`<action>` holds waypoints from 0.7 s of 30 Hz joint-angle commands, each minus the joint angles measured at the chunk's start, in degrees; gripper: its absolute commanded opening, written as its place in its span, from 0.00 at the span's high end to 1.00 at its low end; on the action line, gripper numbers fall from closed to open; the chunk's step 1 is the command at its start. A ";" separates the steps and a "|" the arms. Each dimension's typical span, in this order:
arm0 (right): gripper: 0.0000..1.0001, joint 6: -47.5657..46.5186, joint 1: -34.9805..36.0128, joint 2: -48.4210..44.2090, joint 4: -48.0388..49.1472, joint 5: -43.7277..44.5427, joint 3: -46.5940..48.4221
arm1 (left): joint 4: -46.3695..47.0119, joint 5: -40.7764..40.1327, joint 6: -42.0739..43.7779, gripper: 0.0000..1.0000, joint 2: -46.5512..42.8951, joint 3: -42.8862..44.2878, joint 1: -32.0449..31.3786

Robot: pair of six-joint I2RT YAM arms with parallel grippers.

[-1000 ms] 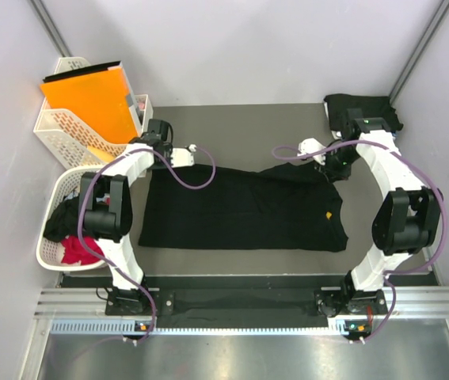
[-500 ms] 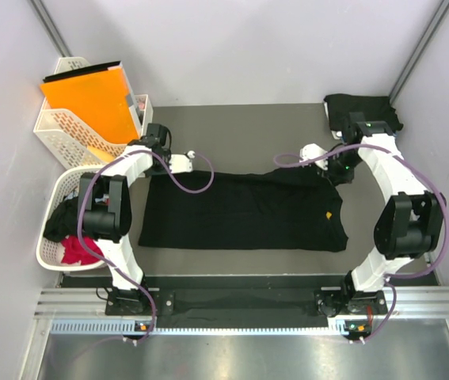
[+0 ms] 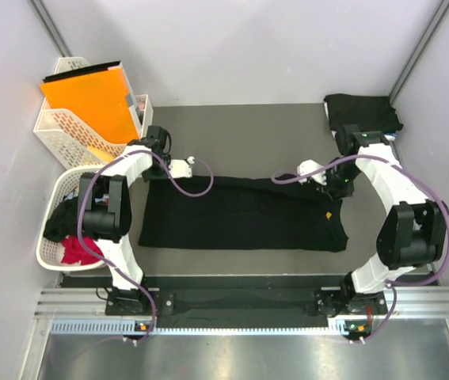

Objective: Fold and stack the t-shirts
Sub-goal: Fold the other side of the tshirt into a rectangle

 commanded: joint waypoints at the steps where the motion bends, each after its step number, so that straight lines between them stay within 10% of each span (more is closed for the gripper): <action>1: 1.00 -1.68 1.95 -4.38 -3.78 1.19 -1.38 | -2.47 -1.59 1.11 1.00 -2.87 0.53 1.23; 21: 1.00 -0.90 10.92 -9.75 -4.40 1.37 -8.06 | -2.73 -1.07 1.46 1.00 -3.40 -1.31 1.49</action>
